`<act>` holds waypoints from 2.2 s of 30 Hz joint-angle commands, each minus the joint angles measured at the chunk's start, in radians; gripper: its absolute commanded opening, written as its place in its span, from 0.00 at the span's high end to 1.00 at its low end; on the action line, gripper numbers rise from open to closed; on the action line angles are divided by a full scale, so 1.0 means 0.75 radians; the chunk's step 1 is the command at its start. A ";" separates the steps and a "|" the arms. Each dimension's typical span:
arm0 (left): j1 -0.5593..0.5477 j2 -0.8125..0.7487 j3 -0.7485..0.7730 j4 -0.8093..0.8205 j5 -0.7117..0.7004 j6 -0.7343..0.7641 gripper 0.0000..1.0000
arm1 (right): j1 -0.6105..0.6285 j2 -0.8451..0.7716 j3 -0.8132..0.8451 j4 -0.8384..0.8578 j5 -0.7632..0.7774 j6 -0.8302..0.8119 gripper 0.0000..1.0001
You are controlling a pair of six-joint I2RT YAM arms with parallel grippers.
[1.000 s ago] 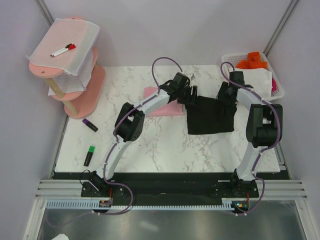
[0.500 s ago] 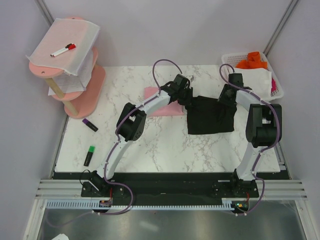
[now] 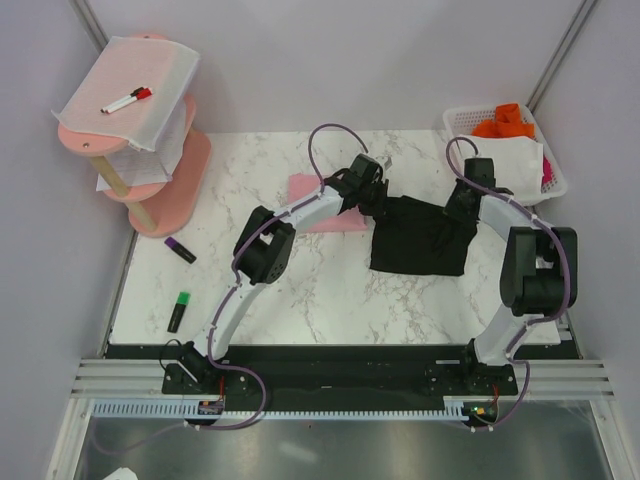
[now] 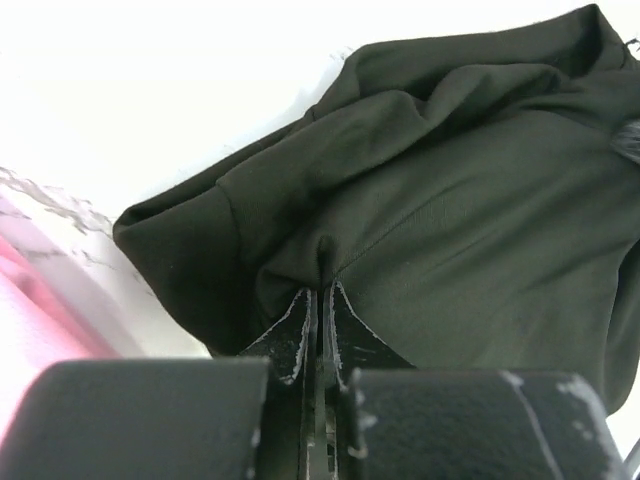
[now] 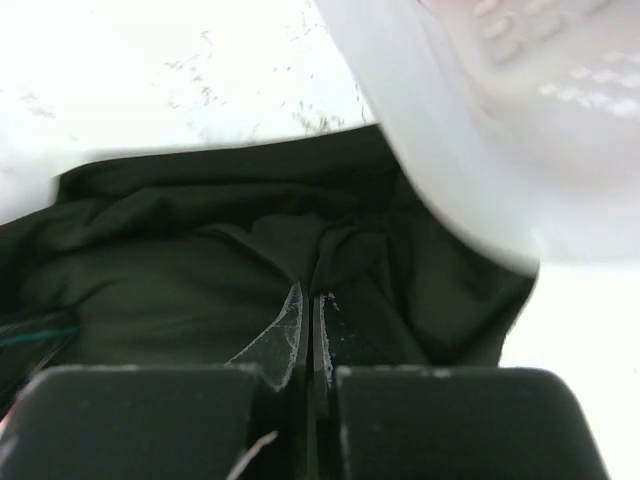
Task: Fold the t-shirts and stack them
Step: Put the neatly folded tshirt into the corner of the board with the right arm
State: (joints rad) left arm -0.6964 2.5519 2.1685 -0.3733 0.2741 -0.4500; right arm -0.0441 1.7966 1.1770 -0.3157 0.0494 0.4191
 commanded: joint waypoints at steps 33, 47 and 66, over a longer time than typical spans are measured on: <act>-0.086 -0.251 -0.224 0.146 -0.075 0.001 0.94 | -0.015 -0.115 -0.166 0.234 0.350 0.127 0.61; -0.072 -0.336 -0.281 0.150 -0.179 0.005 0.39 | -0.015 -0.659 -0.459 0.370 0.118 0.018 0.02; 0.067 -0.711 -0.631 0.052 -0.310 0.076 0.00 | 0.224 -0.142 -0.346 0.315 0.034 0.004 1.00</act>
State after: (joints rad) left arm -0.7078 2.1284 1.7508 -0.3126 0.0582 -0.4278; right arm 0.0978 1.5856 0.8463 -0.0628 0.0078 0.4385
